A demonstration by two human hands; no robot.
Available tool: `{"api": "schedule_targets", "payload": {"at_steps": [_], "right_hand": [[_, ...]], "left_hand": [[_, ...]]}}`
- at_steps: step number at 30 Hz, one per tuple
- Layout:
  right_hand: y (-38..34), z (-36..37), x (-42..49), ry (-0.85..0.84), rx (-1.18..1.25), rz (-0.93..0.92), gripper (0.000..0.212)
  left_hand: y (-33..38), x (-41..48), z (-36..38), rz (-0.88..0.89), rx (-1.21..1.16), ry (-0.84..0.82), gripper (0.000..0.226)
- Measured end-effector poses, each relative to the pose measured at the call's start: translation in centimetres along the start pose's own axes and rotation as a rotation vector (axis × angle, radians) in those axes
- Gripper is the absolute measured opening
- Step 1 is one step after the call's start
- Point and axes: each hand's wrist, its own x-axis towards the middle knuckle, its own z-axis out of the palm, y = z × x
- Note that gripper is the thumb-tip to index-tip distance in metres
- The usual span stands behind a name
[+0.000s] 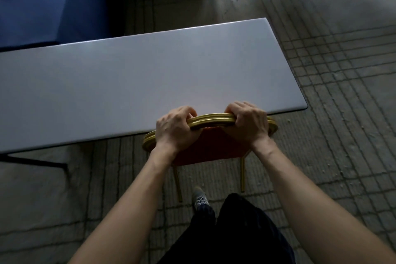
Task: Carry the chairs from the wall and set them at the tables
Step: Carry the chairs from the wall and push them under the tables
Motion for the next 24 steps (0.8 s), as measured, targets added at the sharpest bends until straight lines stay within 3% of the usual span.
{"api": "schedule_targets", "payload": {"at_steps": [9, 16, 20, 24], "right_hand": [[-1.2, -1.2, -11.1, -0.11, 0.037, -0.045, 0.03], [-1.0, -1.1, -22.6, -0.243, 0.048, -0.083, 0.031], [0.3, -1.0, -28.4, -0.344, 0.039, -0.056, 0.045], [0.6, -1.1, -29.1, -0.382, 0.015, -0.017, 0.051]], "left_hand": [[0.9, -10.8, 3.0, 0.002, 0.057, -0.113, 0.031], [1.8, -21.6, 8.0, -0.035, 0.084, -0.203, 0.039], [3.4, -26.8, 11.6, -0.027, 0.076, -0.258, 0.045], [3.8, -27.7, 12.4, -0.062, 0.077, -0.189, 0.038]]}}
